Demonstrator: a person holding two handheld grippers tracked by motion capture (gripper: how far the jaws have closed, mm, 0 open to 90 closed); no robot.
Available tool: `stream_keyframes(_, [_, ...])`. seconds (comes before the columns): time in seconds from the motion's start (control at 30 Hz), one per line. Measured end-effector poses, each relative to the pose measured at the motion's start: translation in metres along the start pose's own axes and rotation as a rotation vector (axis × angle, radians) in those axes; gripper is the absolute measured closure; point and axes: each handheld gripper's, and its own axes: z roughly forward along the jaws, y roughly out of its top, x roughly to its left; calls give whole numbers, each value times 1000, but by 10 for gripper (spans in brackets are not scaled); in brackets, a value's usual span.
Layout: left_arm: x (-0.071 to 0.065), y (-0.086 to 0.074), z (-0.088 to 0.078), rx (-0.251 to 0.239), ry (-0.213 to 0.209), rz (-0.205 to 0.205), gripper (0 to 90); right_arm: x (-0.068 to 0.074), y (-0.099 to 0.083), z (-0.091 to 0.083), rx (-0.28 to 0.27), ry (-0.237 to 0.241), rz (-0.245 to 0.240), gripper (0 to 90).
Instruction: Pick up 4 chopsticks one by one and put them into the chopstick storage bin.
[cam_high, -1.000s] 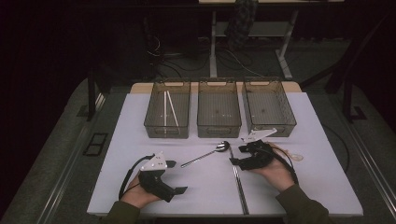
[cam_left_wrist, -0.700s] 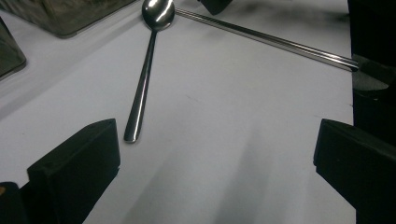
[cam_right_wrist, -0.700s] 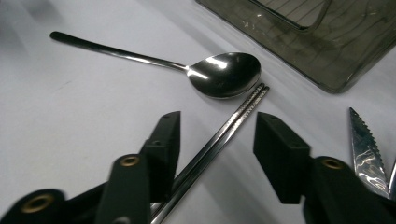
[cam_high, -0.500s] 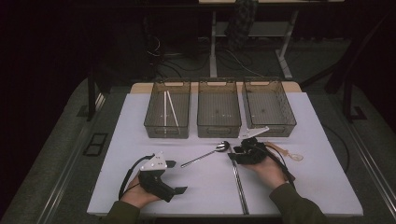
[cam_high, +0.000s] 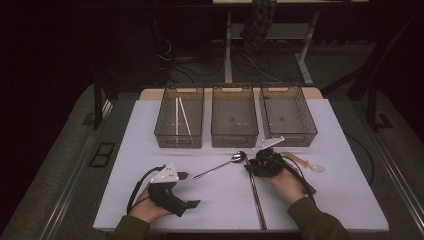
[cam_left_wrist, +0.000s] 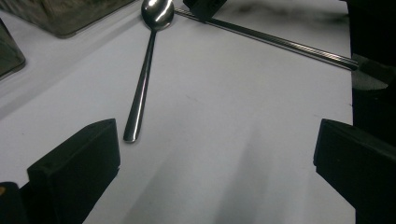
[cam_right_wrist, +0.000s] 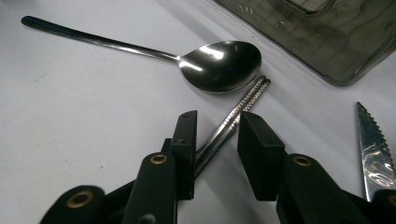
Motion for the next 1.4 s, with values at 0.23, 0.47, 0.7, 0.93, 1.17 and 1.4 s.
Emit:
stream_keyframes(0.23, [0,0,0,-1,0,-2,0,3,2,1,19,-26,-16,712])
stream_keyframes(0.47, [0,0,0,1,-1,-2,0,4,3,1,28,-39,-25,716])
stream_keyframes(0.7, [0,0,0,1,-1,-2,0,3,4,1,36,-33,-47,722])
stream_keyframes(0.93, [0,0,0,2,-1,-3,0,1,6,1,40,-34,-87,743])
stream_keyframes(1.17, [1,-1,0,2,-2,-5,0,-1,7,0,52,-35,-107,750])
stream_keyframes(1.4, [1,-1,0,1,-2,-6,0,-3,7,-1,69,-29,-150,758])
